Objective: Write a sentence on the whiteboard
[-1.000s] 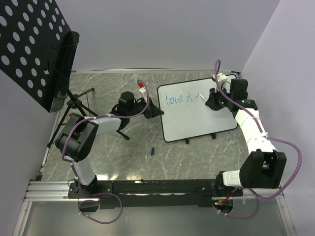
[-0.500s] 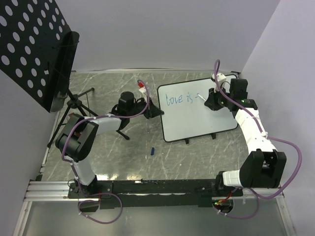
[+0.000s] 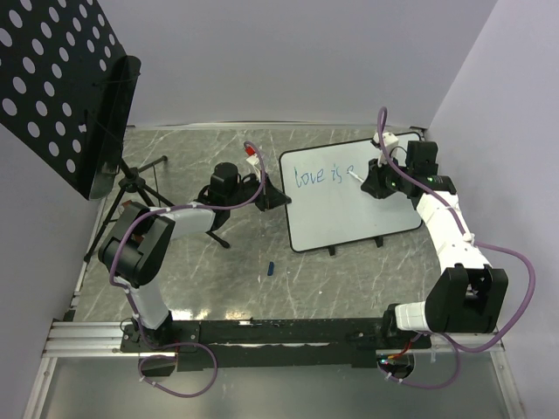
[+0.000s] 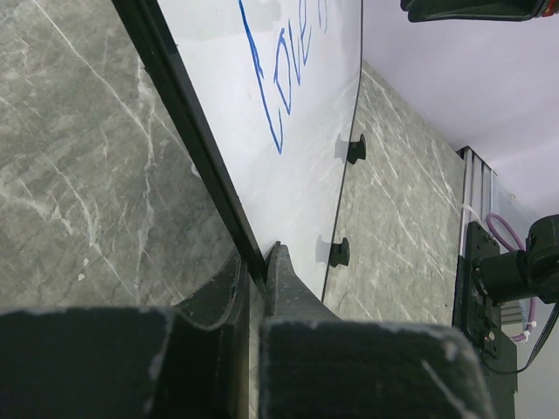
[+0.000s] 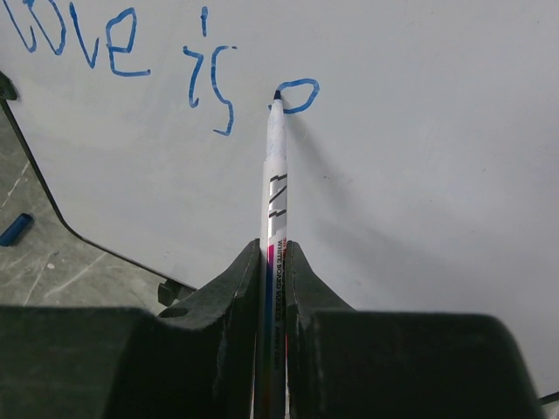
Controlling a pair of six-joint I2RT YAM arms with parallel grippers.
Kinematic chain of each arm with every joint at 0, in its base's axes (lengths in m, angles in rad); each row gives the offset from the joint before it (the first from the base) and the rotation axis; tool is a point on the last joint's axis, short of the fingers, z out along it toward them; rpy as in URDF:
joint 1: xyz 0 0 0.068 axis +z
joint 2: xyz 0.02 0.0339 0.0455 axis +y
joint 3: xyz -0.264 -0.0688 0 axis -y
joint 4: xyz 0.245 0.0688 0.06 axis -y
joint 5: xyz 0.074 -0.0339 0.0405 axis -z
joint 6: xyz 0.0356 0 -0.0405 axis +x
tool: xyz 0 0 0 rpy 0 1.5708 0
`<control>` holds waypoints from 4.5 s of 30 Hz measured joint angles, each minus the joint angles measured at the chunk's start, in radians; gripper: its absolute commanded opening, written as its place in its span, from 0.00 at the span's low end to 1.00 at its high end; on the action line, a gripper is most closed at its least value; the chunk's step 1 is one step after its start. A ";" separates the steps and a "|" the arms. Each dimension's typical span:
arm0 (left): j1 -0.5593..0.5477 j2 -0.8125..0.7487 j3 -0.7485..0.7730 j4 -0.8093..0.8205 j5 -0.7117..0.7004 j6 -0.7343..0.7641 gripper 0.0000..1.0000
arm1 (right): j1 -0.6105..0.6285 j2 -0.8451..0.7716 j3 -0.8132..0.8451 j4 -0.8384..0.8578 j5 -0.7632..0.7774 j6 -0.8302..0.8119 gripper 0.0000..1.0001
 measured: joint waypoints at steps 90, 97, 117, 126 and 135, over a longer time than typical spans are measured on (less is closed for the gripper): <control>-0.009 0.000 0.000 0.013 -0.006 0.002 0.01 | -0.044 -0.099 0.040 -0.064 0.039 0.002 0.00; -0.009 0.000 0.000 0.013 -0.006 0.002 0.01 | -0.047 -0.082 0.041 -0.060 0.024 -0.010 0.00; -0.010 0.000 0.001 0.013 -0.006 0.008 0.01 | -0.047 -0.011 0.058 -0.057 0.015 -0.043 0.00; -0.010 0.000 0.001 0.013 -0.006 0.011 0.01 | -0.047 -0.001 0.071 -0.042 0.025 -0.038 0.00; -0.011 0.000 0.001 0.009 -0.008 0.012 0.01 | -0.047 0.021 0.071 -0.042 0.026 -0.037 0.00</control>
